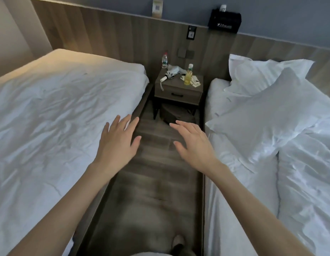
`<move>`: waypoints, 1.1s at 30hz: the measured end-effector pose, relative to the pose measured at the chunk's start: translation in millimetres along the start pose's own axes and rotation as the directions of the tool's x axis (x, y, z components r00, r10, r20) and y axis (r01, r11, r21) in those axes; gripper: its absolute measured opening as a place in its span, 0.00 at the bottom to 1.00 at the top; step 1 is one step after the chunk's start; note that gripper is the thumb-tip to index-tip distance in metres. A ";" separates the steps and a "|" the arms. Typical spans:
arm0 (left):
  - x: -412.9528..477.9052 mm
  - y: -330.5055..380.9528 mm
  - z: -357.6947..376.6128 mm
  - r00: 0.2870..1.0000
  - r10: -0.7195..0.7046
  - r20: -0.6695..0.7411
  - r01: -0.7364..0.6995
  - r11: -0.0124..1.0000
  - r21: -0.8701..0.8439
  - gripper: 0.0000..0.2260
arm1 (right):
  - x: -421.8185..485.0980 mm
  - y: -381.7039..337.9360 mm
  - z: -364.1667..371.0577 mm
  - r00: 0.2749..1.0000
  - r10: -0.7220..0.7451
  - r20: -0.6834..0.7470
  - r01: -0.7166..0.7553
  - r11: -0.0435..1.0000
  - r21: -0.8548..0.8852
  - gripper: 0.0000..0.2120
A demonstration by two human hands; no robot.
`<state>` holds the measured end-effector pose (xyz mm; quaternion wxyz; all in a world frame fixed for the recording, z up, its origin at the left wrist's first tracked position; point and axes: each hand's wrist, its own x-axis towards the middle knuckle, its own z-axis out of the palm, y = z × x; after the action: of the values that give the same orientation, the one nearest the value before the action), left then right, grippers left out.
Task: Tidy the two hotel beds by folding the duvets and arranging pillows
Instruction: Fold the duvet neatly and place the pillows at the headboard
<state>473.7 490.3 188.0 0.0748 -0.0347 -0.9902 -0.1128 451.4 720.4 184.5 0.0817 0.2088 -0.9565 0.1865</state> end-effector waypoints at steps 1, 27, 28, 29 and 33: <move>13.6 9.4 2.6 1.000 -0.024 -0.003 0.024 1.000 -0.005 0.25 | 13.9 15.9 -6.4 1.000 -0.020 0.015 0.020 1.000 0.002 0.25; 467.0 -82.0 71.8 0.911 -0.410 -0.050 0.412 0.910 0.047 0.25 | 535.5 199.3 48.9 0.940 -0.295 0.174 0.281 0.954 0.102 0.25; 483.5 -89.4 72.8 0.907 -0.417 -0.059 0.420 0.907 0.042 0.25 | 555.1 203.5 52.6 0.937 -0.300 0.180 0.283 0.952 0.114 0.25; 498.6 -96.4 74.4 0.902 -0.426 -0.070 0.429 0.902 0.036 0.25 | 574.6 207.8 57.3 0.933 -0.309 0.184 0.288 0.948 0.131 0.25; 554.3 -124.3 82.6 0.866 -0.491 -0.093 0.495 0.868 0.034 0.25 | 653.9 221.5 81.4 0.903 -0.367 0.223 0.339 0.928 0.155 0.26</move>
<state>-95.3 417.0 167.8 0.0850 0.2261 -0.9651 -0.1013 -238.4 634.1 191.6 -0.0179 0.4048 -0.8932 0.1948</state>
